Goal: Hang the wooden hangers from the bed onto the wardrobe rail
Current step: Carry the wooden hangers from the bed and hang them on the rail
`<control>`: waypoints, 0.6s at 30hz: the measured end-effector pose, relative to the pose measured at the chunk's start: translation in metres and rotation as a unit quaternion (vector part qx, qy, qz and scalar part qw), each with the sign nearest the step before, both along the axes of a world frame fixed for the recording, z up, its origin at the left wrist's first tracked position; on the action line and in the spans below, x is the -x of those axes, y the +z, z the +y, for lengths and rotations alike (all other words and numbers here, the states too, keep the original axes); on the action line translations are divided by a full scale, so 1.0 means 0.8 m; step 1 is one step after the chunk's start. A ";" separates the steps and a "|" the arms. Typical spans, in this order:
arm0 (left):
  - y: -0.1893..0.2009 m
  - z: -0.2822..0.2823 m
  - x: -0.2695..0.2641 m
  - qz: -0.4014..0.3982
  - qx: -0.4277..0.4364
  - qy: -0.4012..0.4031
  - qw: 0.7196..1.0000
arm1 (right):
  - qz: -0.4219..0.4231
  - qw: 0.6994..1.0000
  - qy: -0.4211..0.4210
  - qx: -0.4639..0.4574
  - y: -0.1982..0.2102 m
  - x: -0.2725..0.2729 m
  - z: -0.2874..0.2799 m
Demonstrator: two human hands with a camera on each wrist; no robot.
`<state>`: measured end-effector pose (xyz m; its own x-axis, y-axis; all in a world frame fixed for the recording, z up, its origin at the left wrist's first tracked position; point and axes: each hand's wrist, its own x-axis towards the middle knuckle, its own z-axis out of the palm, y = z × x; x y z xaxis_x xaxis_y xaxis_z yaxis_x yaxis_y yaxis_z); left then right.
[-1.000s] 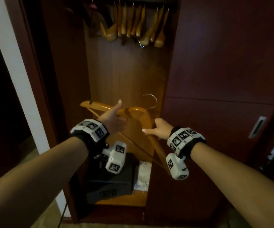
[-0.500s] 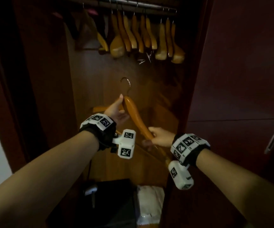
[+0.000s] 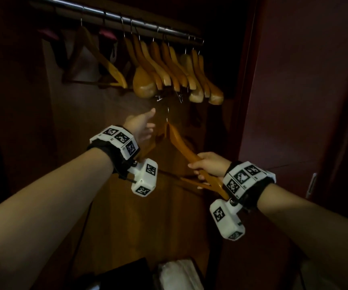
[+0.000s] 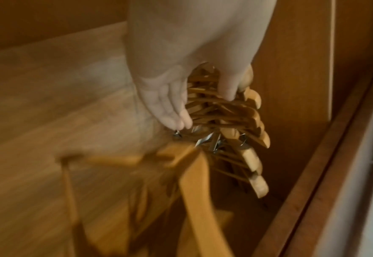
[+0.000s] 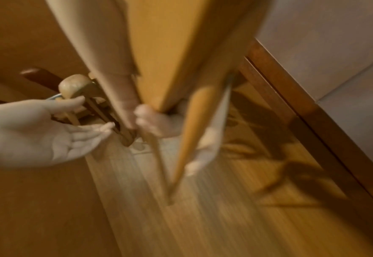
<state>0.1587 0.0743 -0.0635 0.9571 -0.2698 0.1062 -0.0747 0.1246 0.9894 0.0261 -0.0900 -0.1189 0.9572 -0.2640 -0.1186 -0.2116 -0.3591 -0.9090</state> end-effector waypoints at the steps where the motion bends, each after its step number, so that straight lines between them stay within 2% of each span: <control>1: 0.001 -0.003 -0.004 -0.008 0.005 -0.009 1.000 | 0.013 1.000 -0.025 -0.011 0.002 -0.002 0.000; 5: 0.006 -0.025 -0.007 -0.024 -0.014 -0.080 0.996 | 0.048 0.989 -0.118 -0.078 0.014 -0.003 -0.006; 9: 0.011 -0.059 0.004 -0.028 -0.003 -0.160 0.987 | 0.031 0.979 -0.193 -0.050 0.029 0.003 -0.015; 14: 0.018 -0.116 0.022 -0.014 -0.001 -0.232 0.972 | -0.016 0.970 -0.234 -0.069 0.053 0.009 -0.033; 18: 0.025 -0.161 0.022 -0.001 0.026 -0.242 0.970 | -0.035 0.966 -0.242 -0.082 0.065 0.008 -0.051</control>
